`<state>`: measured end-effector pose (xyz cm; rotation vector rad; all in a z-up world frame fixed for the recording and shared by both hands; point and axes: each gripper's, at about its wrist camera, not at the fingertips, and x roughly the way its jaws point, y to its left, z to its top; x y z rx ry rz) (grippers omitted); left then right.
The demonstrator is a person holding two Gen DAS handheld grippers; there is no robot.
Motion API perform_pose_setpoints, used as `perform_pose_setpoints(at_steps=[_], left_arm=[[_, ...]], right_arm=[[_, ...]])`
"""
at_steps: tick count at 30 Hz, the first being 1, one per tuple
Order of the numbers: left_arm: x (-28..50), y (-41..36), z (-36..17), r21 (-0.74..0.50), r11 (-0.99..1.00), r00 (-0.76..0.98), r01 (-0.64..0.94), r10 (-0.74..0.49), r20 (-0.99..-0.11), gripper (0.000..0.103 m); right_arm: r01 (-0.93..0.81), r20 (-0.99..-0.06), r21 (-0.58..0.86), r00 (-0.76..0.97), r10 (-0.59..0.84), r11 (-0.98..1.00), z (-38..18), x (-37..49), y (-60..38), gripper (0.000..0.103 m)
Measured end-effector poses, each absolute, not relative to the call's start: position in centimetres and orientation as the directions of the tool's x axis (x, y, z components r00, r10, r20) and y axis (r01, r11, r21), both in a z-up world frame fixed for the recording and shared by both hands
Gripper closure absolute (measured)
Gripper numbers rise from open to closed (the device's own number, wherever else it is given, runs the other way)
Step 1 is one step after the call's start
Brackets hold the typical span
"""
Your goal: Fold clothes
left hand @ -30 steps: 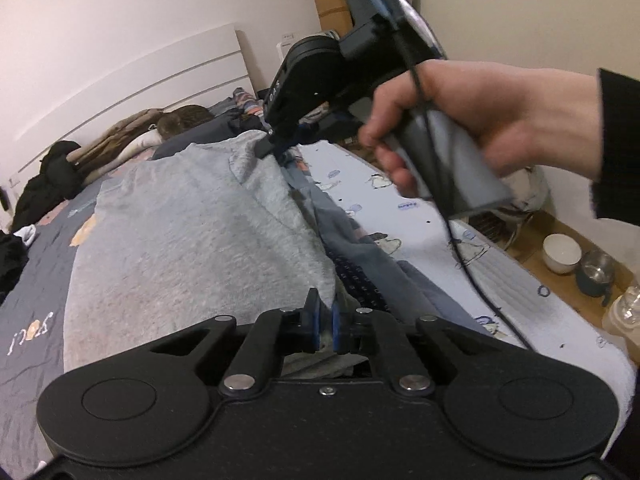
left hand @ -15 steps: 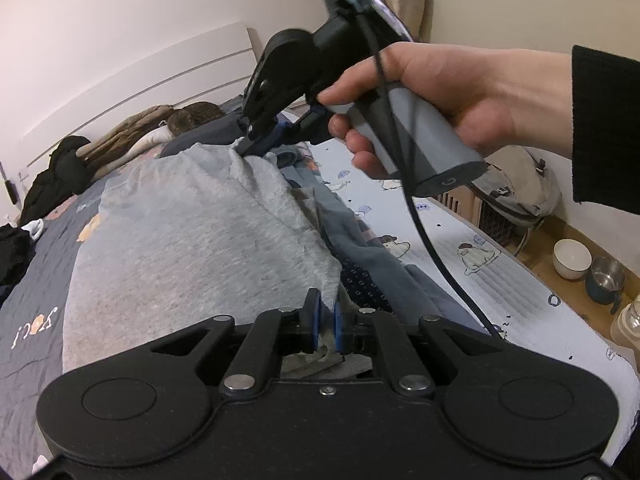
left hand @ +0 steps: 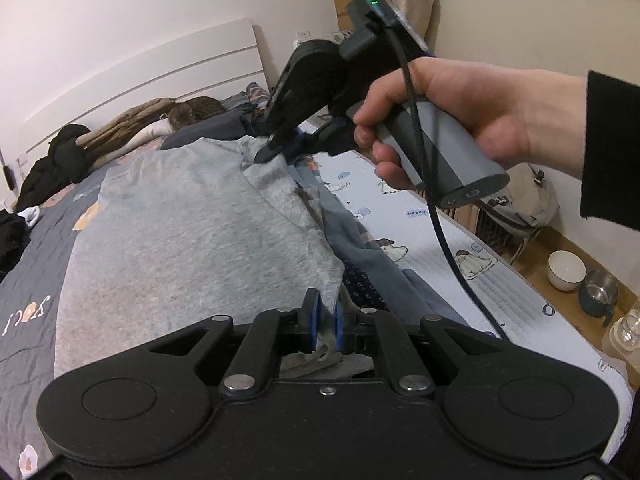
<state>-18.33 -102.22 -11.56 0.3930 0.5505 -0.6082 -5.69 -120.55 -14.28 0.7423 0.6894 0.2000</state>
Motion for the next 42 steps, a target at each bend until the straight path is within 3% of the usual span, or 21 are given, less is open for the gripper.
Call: perform_pose_setpoints(at_steps=[5, 10, 14, 18, 23, 25, 29, 33, 42], left_arm=[[-18.5, -102.4, -11.6, 0.191, 0.746, 0.684, 0.638, -0.435, -0.586, 0.093], [-18.2, -102.5, -12.0, 0.199, 0.748, 0.681, 0.633, -0.416, -0.603, 0.091], [-19.7, -100.7, -10.7, 0.163, 0.738, 0.67, 0.655, -0.467, -0.577, 0.051], [-20.6, -98.4, -9.4, 0.12, 0.749, 0.669, 0.651, -0.493, -0.556, 0.051], [-20.7, -95.1, -8.8, 0.059, 0.795, 0.679, 0.604, -0.475, -0.559, 0.049], [-20.5, -93.7, -8.6, 0.003, 0.818, 0.673, 0.576, -0.472, -0.569, 0.047], [-20.4, -90.8, -8.1, -0.066, 0.847, 0.671, 0.527, -0.463, -0.579, 0.047], [-21.2, -88.3, -7.0, -0.078, 0.86, 0.689, 0.505, -0.456, -0.564, 0.042], [-20.7, -84.3, -5.3, -0.105, 0.847, 0.693, 0.521, -0.491, -0.528, 0.038]], right_arm=[[0.07, -0.43, 0.71, 0.831, 0.353, 0.701, -13.2, -7.3, -122.1, 0.1], [0.096, -0.481, 0.632, 0.827, 0.291, 0.769, -13.3, -5.9, -121.9, 0.097], [0.105, -0.452, 0.663, 0.845, 0.285, 0.741, -13.3, -6.5, -123.0, 0.096], [0.055, -0.407, 0.676, 0.859, 0.31, 0.735, -11.7, -9.5, -122.9, 0.096], [-0.12, -0.355, 0.669, 0.816, 0.457, 0.734, -10.0, -14.0, -118.0, 0.095], [-0.177, -0.332, 0.683, 0.789, 0.517, 0.709, -9.9, -15.3, -115.9, 0.09], [-0.233, -0.368, 0.641, 0.743, 0.559, 0.731, -10.4, -16.4, -111.6, 0.07], [-0.115, -0.488, 0.595, 0.735, 0.472, 0.795, -12.8, -16.8, -110.8, 0.069], [0.007, -0.587, 0.495, 0.74, 0.328, 0.869, -15.9, -20.9, -111.8, 0.069]])
